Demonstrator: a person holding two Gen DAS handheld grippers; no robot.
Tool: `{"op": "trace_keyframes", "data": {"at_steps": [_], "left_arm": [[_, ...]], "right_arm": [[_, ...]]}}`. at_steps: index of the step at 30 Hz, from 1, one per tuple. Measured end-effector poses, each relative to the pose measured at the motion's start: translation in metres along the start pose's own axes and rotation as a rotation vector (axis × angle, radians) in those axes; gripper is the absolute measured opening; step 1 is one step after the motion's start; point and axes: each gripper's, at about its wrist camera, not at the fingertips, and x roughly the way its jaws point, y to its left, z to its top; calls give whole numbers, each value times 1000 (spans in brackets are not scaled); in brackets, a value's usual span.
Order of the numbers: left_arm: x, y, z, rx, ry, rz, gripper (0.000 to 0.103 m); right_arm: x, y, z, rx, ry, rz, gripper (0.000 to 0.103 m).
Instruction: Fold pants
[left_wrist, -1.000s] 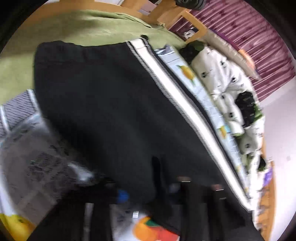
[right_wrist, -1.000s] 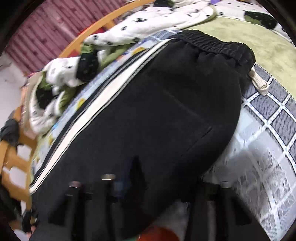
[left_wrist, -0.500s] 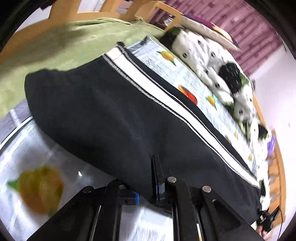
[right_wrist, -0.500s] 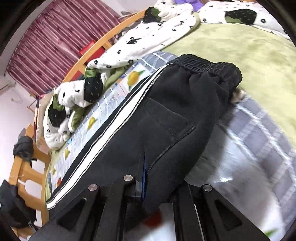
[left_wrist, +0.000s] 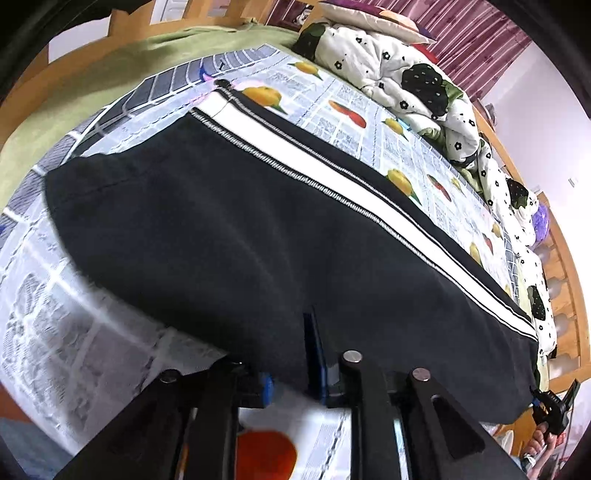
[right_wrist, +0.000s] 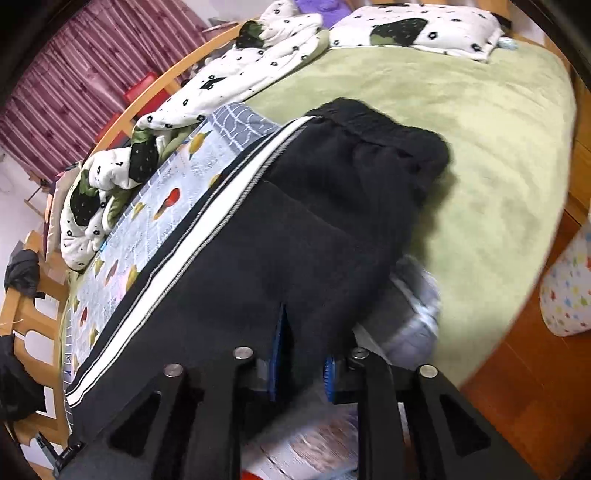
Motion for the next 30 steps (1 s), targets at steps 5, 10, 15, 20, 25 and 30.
{"op": "trace_keyframes", "data": {"at_steps": [5, 10, 15, 20, 25, 30], "left_arm": [[-36, 14, -15, 2, -90, 128, 46], [-67, 17, -7, 39, -184, 170, 46], [-72, 1, 35, 125, -207, 146, 49], [-45, -11, 94, 193, -237, 181, 57], [6, -10, 144, 277, -199, 270, 57], [46, 23, 164, 107, -84, 178, 57]], "right_arm": [[-48, 6, -4, -30, -101, -57, 28], [-74, 59, -6, -166, -174, -56, 45], [-60, 142, -11, -306, -176, 20, 50], [-27, 220, -13, -381, -148, 56, 50], [25, 290, -9, -473, -89, 57, 50], [79, 302, -32, -576, -87, 22, 50]]}}
